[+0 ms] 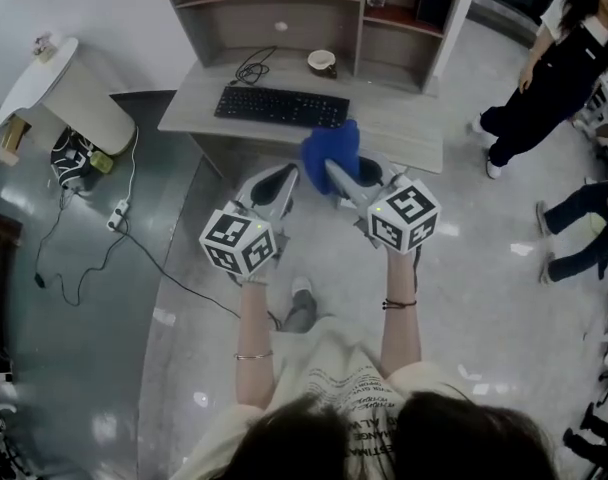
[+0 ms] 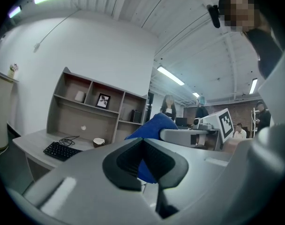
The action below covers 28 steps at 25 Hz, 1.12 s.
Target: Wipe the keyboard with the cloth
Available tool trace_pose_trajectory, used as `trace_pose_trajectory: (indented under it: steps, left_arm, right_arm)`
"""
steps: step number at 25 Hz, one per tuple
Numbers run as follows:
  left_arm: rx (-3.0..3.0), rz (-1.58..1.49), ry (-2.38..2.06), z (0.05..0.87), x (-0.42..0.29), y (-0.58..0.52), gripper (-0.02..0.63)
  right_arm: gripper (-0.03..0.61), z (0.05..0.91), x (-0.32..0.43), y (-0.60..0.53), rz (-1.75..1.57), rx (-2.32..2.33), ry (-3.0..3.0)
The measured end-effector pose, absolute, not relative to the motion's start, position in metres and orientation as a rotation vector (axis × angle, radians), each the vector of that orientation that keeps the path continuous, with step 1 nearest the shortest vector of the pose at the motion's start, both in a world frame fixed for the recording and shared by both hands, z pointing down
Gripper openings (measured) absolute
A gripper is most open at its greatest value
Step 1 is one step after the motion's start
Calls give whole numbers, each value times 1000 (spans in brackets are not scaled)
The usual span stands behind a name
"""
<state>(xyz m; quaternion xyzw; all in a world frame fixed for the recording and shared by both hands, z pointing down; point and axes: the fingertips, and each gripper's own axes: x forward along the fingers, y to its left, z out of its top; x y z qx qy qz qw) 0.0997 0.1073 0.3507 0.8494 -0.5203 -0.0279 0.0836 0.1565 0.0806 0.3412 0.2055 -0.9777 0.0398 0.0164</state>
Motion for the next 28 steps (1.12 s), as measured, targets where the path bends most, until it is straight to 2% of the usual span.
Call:
trace_pose_trajectory:
  steps: [28]
  left_arm:
    - [2578,-99,-1407,365,12,2,-2]
  right_arm:
    - [58,358,80,-21,177,784,-2974]
